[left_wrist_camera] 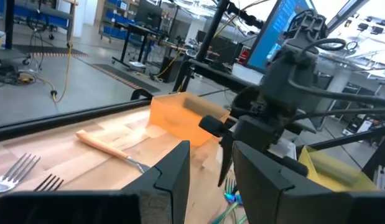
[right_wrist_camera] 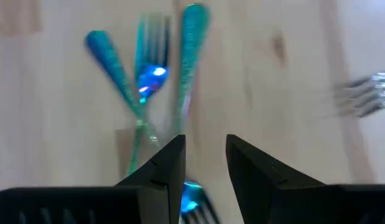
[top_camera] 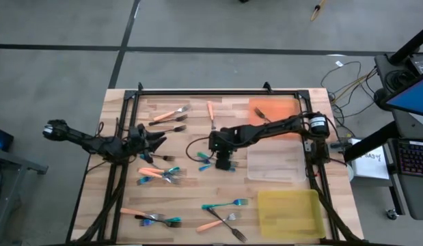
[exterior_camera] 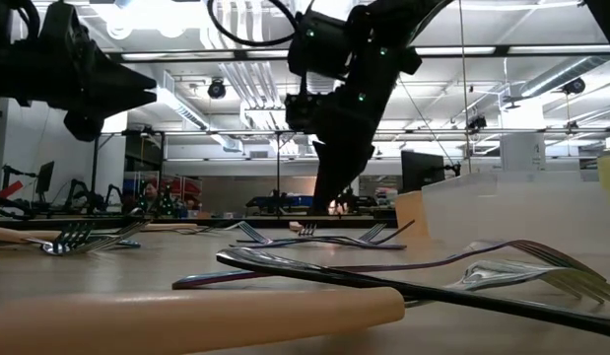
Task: Sort silverware by color (type)
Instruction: Put the blue fork into the transparent bin
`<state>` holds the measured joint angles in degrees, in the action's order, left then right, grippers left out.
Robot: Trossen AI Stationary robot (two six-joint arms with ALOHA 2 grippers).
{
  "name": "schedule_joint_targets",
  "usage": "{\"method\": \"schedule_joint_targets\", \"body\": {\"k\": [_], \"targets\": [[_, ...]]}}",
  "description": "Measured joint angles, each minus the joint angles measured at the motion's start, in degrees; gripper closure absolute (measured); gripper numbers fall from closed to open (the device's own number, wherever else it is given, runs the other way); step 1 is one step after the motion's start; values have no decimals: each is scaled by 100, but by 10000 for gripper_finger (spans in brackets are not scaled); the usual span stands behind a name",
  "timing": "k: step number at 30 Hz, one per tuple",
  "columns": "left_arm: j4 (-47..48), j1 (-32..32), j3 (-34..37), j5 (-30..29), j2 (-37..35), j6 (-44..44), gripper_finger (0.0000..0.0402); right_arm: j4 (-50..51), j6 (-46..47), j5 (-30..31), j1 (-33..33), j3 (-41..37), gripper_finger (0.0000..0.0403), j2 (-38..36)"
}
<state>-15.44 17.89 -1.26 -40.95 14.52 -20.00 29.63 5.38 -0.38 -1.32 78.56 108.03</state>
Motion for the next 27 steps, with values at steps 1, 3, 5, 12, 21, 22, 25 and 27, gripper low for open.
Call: {"method": "schedule_joint_targets", "body": {"k": [1,3,5,12,21,22,25,27], "targets": [[1,0,0,0,26,-12,299,-62,-1,-3,46,0,299,40],[-3,0,0,0,83,-53,299,-164,21,-3,108,0,301,124],[3,0,0,0,136,-70,299,-216,75,16,133,4,302,222],[-3,0,0,0,282,-159,299,-241,152,73,120,111,303,633],[0,0,0,0,336,-200,299,-248,167,56,117,160,317,636],[0,0,0,0,334,-200,299,-260,167,54,117,160,325,618],[3,0,0,0,341,-200,299,-284,157,54,115,160,360,607],[-2,0,0,0,339,-200,299,-296,136,44,115,160,382,600]]}}
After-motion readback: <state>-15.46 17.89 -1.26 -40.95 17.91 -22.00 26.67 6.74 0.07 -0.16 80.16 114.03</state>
